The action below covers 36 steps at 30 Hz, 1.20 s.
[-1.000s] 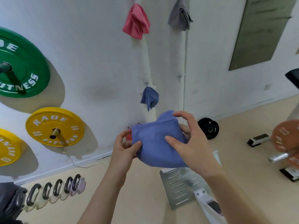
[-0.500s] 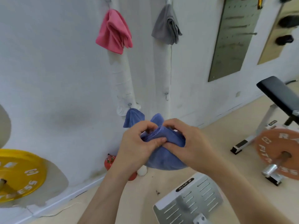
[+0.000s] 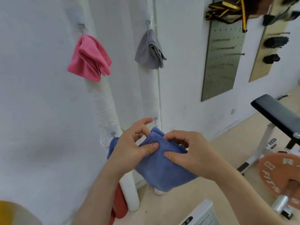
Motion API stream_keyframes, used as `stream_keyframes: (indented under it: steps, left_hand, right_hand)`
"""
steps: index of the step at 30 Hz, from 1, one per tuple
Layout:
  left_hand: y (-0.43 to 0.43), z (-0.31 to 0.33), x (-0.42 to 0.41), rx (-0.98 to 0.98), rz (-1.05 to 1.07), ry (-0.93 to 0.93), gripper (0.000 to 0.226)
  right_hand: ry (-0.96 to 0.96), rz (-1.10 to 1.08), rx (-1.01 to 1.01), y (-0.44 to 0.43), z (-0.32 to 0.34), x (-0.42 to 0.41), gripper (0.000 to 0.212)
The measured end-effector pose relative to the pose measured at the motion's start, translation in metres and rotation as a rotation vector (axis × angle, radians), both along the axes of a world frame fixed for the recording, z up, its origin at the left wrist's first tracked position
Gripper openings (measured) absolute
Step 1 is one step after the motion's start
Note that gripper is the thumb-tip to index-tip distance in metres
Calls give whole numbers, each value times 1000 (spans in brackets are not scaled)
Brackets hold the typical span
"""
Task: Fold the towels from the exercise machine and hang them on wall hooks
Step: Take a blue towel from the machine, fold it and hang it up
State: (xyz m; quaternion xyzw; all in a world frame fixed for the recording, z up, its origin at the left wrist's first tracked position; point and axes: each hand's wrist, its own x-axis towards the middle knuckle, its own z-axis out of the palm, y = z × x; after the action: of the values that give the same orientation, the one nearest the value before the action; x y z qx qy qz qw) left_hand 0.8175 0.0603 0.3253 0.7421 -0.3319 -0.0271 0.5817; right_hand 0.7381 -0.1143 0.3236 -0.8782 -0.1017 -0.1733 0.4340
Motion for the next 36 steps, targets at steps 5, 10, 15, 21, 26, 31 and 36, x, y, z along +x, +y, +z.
stream_keyframes:
  steps: [5,10,15,21,26,31,36]
  left_hand:
    - [-39,-10,22,-30,14,42,14]
    - [-67,-26,54,-172,153,117,13]
    - [-80,-44,107,-184,238,185,23]
    - [-92,-95,177,140,283,113,45]
    - [-123,-112,216,366,-13,-102,27]
    - [-138,-149,290,571,-136,123,7]
    - [-141,-177,338,654,-111,-13,12]
  right_hand:
    - [58,79,18,-49,-5,20,16]
    - [307,176,-100,-99,-21,39,18]
    - [307,134,-156,-133,-30,79,9]
    - [312,66,-440,-125,-46,163,18]
    - [410,82,-543,-115,-82,249,25]
    - [543,25,-507,-135,-117,322,32]
    - [599,-102,-482,-162,-143,363,18]
